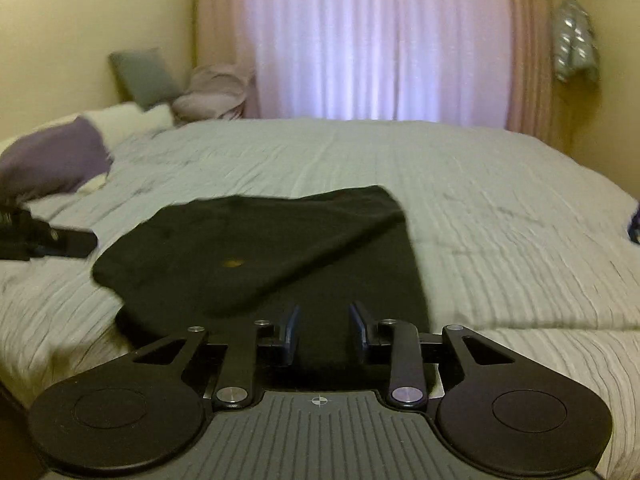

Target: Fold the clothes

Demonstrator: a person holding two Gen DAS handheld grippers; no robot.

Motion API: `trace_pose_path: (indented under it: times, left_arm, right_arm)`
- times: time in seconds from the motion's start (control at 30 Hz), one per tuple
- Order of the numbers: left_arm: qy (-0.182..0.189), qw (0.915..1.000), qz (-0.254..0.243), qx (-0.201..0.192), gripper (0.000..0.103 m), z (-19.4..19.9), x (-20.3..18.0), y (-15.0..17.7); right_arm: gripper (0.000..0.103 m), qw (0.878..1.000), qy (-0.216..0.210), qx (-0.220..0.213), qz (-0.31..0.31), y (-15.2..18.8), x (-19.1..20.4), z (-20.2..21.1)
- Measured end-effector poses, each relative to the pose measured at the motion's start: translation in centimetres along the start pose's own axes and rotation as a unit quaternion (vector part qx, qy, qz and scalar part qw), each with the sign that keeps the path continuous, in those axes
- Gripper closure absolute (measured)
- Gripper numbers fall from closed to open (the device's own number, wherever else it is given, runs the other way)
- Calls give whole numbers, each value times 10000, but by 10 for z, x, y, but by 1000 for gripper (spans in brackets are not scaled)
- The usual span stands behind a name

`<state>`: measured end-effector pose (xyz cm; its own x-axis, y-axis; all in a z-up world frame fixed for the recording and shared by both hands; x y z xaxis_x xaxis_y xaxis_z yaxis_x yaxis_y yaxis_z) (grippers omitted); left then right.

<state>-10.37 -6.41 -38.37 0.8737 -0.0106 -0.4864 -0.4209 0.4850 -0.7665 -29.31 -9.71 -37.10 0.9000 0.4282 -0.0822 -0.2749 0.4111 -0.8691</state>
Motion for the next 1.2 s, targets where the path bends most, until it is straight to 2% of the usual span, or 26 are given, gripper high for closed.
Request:
trace_pose_path:
  times: [0.03,0.1,0.13,0.2,0.27,0.33,0.4,0.43,0.53,0.77,0.83,0.93,1.2]
  left_arm:
    - [-237,9995,-157,127,91,-10,5,6]
    - [-704,9957,-465,378,91,-28,16,17]
    - [-774,9950,-471,429,92,-35,22,23]
    - [-842,9947,-445,383,93,-35,26,24]
    - [-914,9942,-467,319,93,-27,21,20]
    - [-986,9936,-489,254,93,-19,17,16]
    - [-1058,9929,-510,190,94,-12,12,12]
    - [-1088,9926,-519,157,94,-8,9,10]
    - [-736,9966,-369,7,95,9,-3,10]
    - [-1300,9905,-331,303,93,-7,12,18]
    - [-1460,9880,-320,388,93,-11,16,21]
    - [-1699,9837,-303,513,93,-16,22,24]
    - [-2115,9749,-390,572,92,19,-9,30]
  right_arm:
    - [70,9999,63,36,-133,-1,-9,-2]
    - [70,9998,126,180,33,12,-10,-19]
    - [70,9995,158,252,116,19,-11,-28]
    - [71,9990,185,350,212,32,-12,-43]
    - [71,9991,168,331,186,32,-12,-46]
    - [70,9991,98,396,-69,23,-19,-37]
    - [70,9964,1,407,-737,17,-37,-32]
    - [70,9960,-4,431,-782,18,-39,-31]
    - [70,9945,-18,501,-916,22,-47,-28]
    - [71,9902,-50,664,-1228,31,-65,-21]
    - [70,9918,80,659,-1089,37,-63,-28]
    - [70,9902,105,709,-1199,27,-68,-16]
    - [70,9896,113,725,-1237,30,-63,23]
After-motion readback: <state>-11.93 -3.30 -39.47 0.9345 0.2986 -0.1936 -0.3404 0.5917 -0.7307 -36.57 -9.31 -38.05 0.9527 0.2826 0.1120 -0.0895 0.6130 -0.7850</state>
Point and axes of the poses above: each gripper's, at about its wrist camera, not at the fingertips, and z roughly against the way its jaws point, x to its left, y to its underside, the point moved 9 cm from there along -z, roughly the way its jaws point, and after that the axes turned 15 degrees about y, right-handed, at the moved point
